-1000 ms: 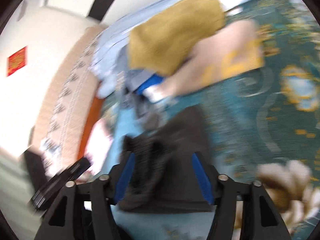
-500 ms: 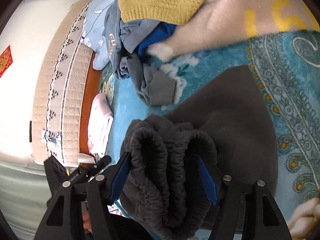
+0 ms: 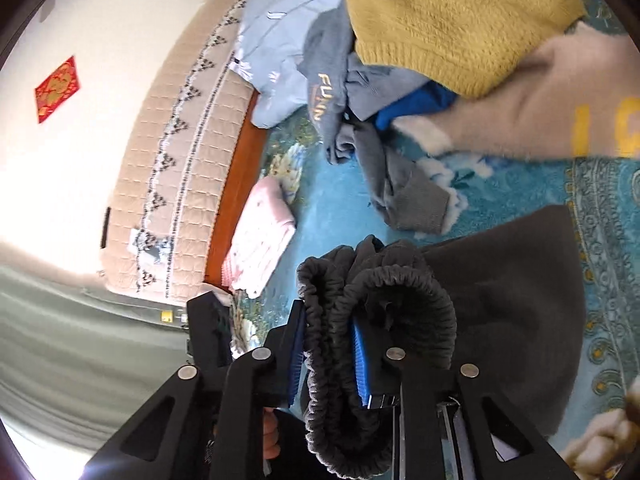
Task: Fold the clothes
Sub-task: 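Fold the waistband with the left gripper over onto the folded cuffs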
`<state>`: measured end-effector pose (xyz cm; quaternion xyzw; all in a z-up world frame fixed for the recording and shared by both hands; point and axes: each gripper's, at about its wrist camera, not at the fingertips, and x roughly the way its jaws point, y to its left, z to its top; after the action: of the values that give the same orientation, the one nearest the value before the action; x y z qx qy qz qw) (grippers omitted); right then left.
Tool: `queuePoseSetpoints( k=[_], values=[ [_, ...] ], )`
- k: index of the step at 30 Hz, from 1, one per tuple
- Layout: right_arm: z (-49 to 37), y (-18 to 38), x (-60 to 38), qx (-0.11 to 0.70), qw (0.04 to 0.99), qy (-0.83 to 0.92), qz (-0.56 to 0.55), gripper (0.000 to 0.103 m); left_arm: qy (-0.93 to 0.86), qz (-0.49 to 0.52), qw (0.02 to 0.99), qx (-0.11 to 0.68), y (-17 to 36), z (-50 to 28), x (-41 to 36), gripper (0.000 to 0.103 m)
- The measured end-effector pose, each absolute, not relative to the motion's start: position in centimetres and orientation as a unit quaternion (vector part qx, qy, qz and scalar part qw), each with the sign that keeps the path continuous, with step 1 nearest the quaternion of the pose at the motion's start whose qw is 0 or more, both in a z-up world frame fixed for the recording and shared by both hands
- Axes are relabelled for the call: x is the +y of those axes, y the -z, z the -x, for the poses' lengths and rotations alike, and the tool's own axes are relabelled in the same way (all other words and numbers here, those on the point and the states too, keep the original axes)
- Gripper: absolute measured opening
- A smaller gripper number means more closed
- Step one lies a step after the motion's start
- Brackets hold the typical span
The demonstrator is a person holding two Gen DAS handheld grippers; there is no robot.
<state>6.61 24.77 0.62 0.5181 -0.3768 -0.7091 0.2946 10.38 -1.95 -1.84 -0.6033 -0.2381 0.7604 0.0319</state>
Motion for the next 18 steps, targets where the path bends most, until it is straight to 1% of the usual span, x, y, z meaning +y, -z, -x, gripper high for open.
queuePoseSetpoints(
  k=[5,7,8,11,15,17,18],
  values=[
    [-8.3,-0.8,29.2,-0.411,0.292,0.713,-0.487,0.023,-0.765,0.585,0.141,-0.229,0.5,-10.6,0.7,0.054],
    [-8.9,-0.1,30.7,-0.408,0.278,0.718,-0.49,0.023,-0.764,0.593,0.157,-0.198,0.7,-10.5,2.2,0.054],
    [-9.0,0.3,31.1,-0.398,0.268,0.723,-0.498,0.023,-0.764,0.6,0.151,-0.183,1.0,-10.4,2.7,0.054],
    [-8.9,4.3,31.8,-0.402,0.224,0.71,-0.533,0.023,-0.757,0.621,0.126,-0.159,2.3,-9.9,3.3,0.054],
    [-8.7,8.7,32.7,-0.449,0.182,0.693,-0.534,0.023,-0.754,0.635,0.112,-0.126,3.7,-9.4,4.1,0.054],
    [-8.4,9.8,32.6,-0.456,0.171,0.692,-0.533,0.024,-0.757,0.638,0.107,-0.093,4.1,-9.3,5.0,0.055],
    [-8.3,9.7,32.6,-0.453,0.168,0.691,-0.537,0.025,-0.758,0.639,0.108,-0.074,4.2,-9.4,5.5,0.058]
  ],
)
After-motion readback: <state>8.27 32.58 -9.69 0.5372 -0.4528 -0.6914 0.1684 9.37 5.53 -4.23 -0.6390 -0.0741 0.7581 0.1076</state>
